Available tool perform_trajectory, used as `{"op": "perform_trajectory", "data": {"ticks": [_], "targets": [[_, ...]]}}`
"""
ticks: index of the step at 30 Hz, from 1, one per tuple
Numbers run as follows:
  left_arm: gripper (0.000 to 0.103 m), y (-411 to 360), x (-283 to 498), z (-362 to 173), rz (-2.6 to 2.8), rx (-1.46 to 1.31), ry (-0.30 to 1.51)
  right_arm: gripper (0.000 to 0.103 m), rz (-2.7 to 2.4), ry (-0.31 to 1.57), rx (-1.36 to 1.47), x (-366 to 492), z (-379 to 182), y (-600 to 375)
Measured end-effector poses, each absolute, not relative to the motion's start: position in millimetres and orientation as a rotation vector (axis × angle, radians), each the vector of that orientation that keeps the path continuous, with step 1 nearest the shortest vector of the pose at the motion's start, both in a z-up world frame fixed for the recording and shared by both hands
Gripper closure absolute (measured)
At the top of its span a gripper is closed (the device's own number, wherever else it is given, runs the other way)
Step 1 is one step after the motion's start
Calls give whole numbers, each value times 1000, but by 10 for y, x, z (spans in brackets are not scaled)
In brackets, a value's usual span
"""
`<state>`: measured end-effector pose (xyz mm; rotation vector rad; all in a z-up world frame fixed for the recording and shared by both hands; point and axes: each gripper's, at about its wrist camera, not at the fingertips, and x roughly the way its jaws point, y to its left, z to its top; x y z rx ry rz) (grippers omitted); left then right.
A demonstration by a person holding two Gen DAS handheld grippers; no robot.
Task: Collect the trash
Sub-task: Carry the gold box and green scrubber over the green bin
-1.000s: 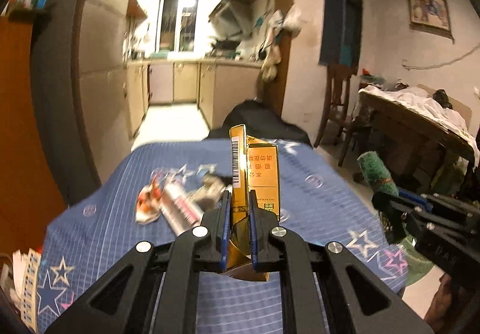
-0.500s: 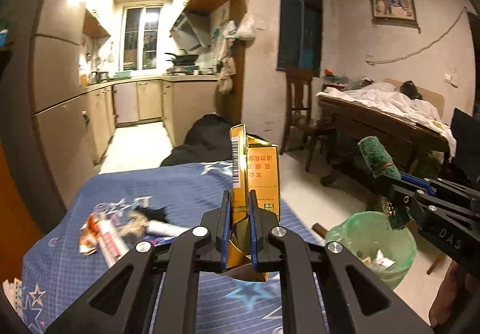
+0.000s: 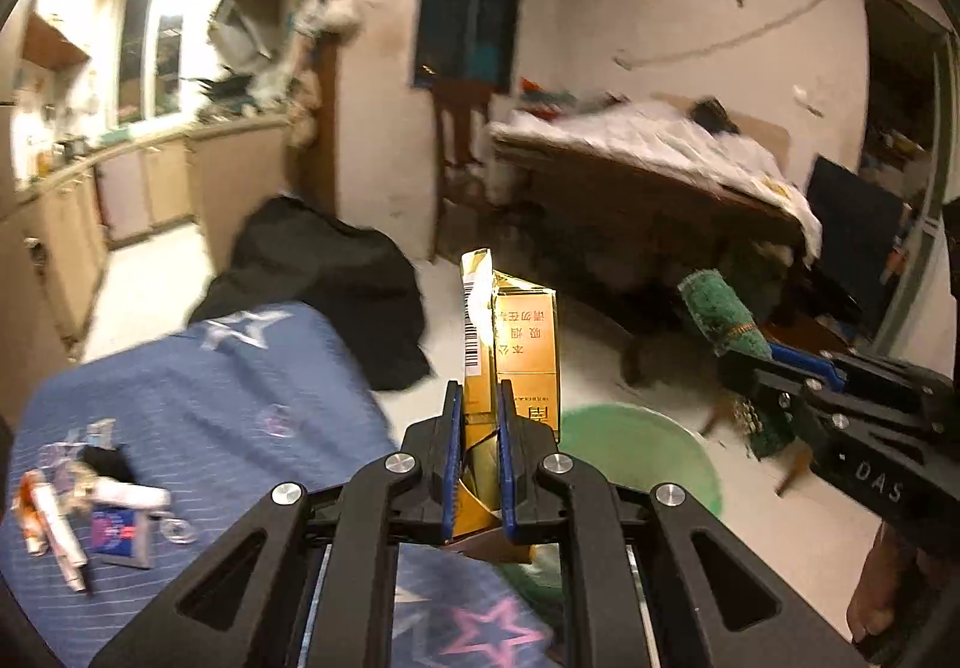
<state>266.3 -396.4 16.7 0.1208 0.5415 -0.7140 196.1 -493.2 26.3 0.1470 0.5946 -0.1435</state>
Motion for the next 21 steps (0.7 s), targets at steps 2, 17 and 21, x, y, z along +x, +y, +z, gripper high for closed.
{"op": "perform_trajectory", "data": {"ticks": [2, 17, 21], "targets": [[92, -4209, 2710, 75, -750, 139, 580, 89, -164, 621, 160, 1957, 224, -5090], [92, -5397, 3305, -704, -868, 213, 888, 89, -165, 956, 338, 2317, -535, -5991], [92, -5610, 3374, -922, -865, 236, 932, 89, -153, 988, 350, 2387, -609, -6036]]}}
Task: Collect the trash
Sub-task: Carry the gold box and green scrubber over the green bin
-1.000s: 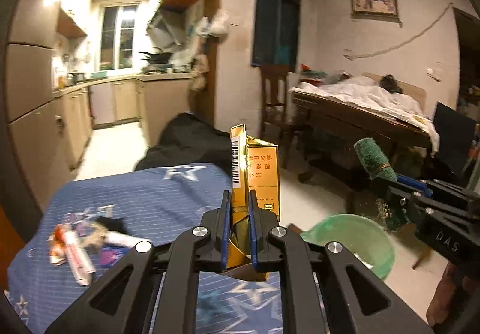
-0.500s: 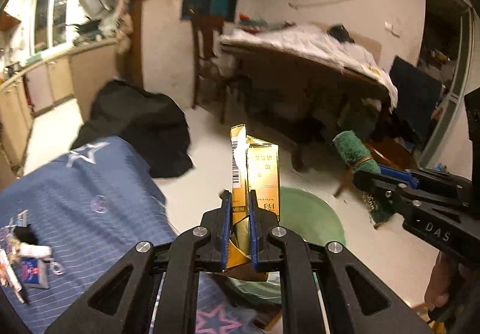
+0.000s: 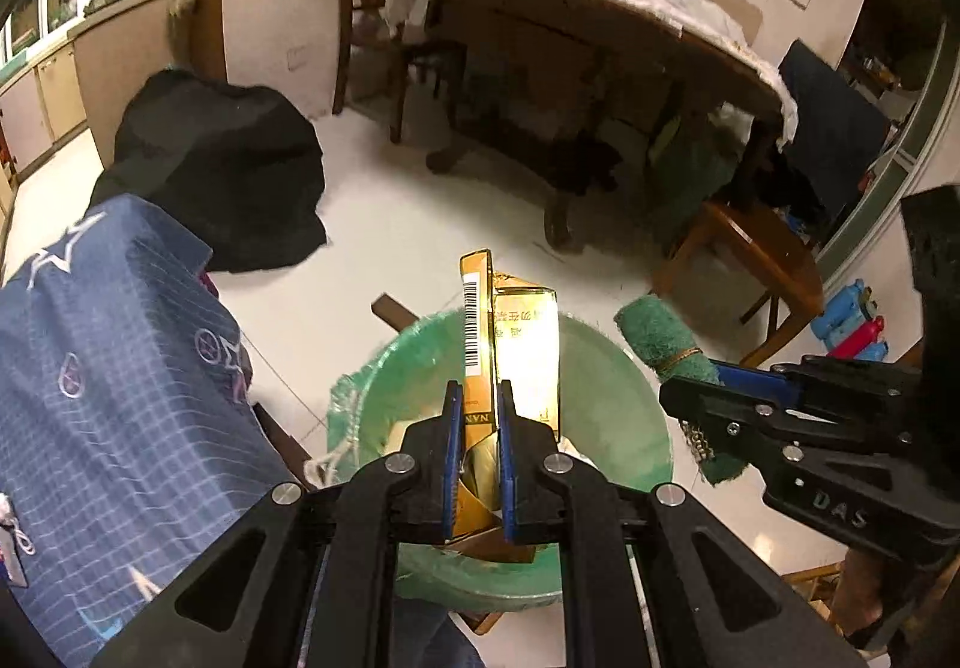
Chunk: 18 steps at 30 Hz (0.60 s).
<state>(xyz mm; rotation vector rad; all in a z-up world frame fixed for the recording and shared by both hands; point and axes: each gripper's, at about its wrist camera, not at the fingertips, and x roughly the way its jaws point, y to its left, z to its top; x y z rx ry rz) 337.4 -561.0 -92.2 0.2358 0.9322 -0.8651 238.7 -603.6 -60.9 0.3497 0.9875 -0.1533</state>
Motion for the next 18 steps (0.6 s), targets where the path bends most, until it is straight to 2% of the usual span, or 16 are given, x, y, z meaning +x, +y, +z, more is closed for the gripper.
{"op": "perform_trajectory", "data": {"ticks": [10, 18], "targets": [[92, -5877, 3450, -1291, -832, 266, 978, 88, -169, 1025, 366, 2388, -791, -6255], [92, -5889, 3443, -1310, -821, 270, 984, 88, -172, 1028, 383, 2382, -895, -6363]]}}
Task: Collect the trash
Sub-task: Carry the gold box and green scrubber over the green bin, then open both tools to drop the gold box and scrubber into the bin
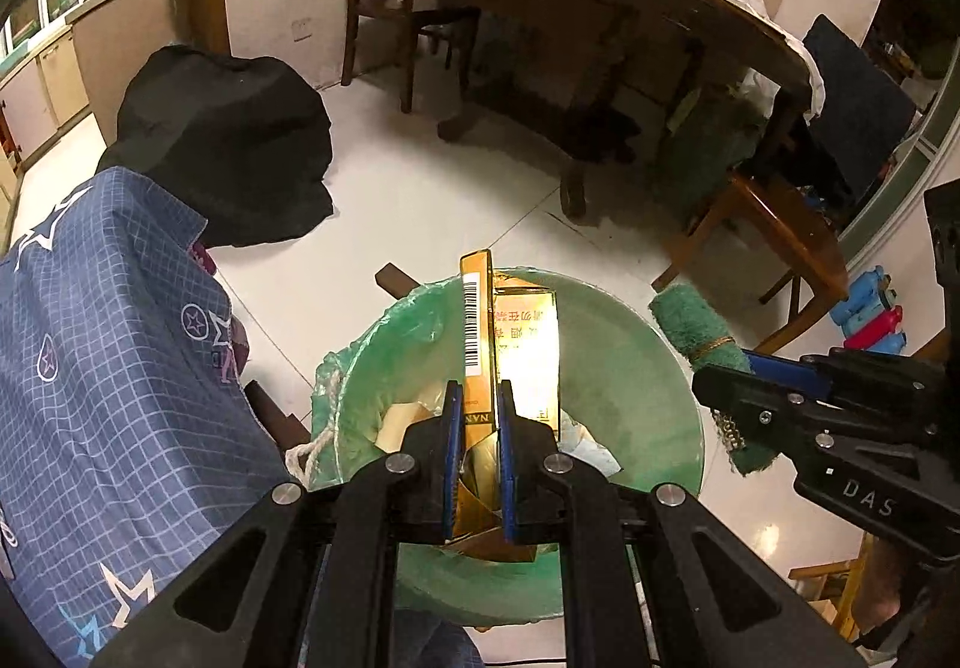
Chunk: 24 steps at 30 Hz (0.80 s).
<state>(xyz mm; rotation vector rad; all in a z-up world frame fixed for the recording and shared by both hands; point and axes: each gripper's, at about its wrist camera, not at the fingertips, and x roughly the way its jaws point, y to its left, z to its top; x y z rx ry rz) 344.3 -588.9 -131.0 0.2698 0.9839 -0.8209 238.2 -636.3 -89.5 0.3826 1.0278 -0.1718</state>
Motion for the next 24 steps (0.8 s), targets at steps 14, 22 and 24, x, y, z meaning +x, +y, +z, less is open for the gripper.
{"op": "perform_trajectory", "data": {"ticks": [14, 22, 24], "targets": [[65, -5909, 3489, -1366, -801, 266, 1000, 73, -176, 1013, 411, 2341, -964, -6480], [48, -5860, 3490, -1348, -787, 271, 985, 64, -174, 1001, 426, 2308, -978, -6504], [48, -5861, 3485, -1345, -786, 268, 987, 64, -174, 999, 426, 2304, -977, -6493]]}}
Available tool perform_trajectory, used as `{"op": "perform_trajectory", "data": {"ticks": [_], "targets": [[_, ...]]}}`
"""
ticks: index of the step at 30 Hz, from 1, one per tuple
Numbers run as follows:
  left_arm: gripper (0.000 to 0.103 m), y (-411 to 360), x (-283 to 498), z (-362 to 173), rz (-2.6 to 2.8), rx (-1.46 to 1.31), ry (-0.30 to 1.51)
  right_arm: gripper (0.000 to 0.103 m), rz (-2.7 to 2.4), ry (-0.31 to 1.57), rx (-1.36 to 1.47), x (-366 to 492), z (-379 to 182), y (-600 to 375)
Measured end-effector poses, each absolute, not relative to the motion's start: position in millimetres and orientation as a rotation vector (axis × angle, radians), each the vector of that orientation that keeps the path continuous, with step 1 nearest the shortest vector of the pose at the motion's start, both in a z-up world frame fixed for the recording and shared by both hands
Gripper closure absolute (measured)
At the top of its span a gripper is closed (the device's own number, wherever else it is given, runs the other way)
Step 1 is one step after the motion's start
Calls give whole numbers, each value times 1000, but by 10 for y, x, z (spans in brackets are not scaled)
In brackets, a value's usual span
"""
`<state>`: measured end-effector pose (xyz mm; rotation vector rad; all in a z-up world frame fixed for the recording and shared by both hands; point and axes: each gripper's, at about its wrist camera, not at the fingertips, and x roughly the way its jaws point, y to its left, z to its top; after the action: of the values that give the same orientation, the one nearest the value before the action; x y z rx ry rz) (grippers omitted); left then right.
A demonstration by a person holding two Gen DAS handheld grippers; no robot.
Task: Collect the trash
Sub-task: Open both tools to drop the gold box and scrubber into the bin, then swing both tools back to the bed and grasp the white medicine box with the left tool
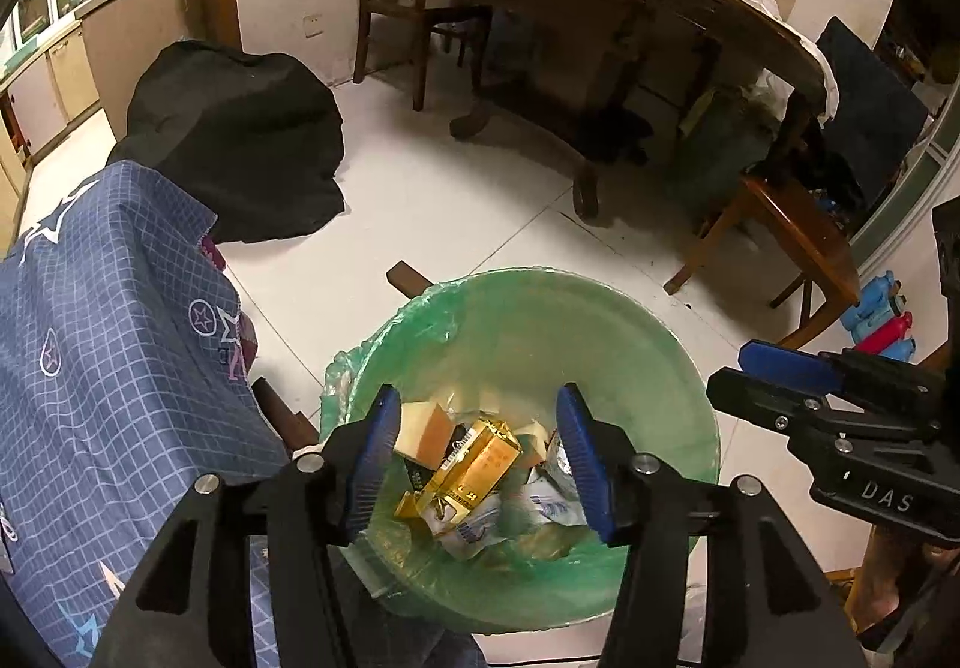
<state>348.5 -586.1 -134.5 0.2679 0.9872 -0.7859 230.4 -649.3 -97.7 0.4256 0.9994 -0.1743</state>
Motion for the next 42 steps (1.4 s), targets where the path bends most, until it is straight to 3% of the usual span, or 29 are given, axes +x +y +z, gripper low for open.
{"op": "perform_trajectory", "data": {"ticks": [10, 14, 17, 21, 27, 37, 42], "targets": [[48, -5796, 3474, -1305, -781, 259, 985, 64, -172, 990, 427, 2278, -944, -6474], [48, -5669, 3451, -1281, -784, 253, 982, 45, -158, 944, 434, 2192, -865, -6415], [42, -5370, 3429, -1241, -780, 231, 961, 31, -146, 884, 385, 2053, -767, -6231], [36, -4797, 3455, -1247, -744, 190, 947, 22, -116, 805, 347, 1844, -690, -5917], [34, -3502, 3522, -1252, -624, 116, 917, 17, -42, 743, 311, 1645, -759, -5329], [26, -799, 3709, -1020, -214, -216, 826, 16, 104, 784, 330, 1756, -1043, -4499], [24, -15, 4000, -1090, -53, -316, 862, 16, 158, 797, 307, 1882, -1018, -4216]]}}
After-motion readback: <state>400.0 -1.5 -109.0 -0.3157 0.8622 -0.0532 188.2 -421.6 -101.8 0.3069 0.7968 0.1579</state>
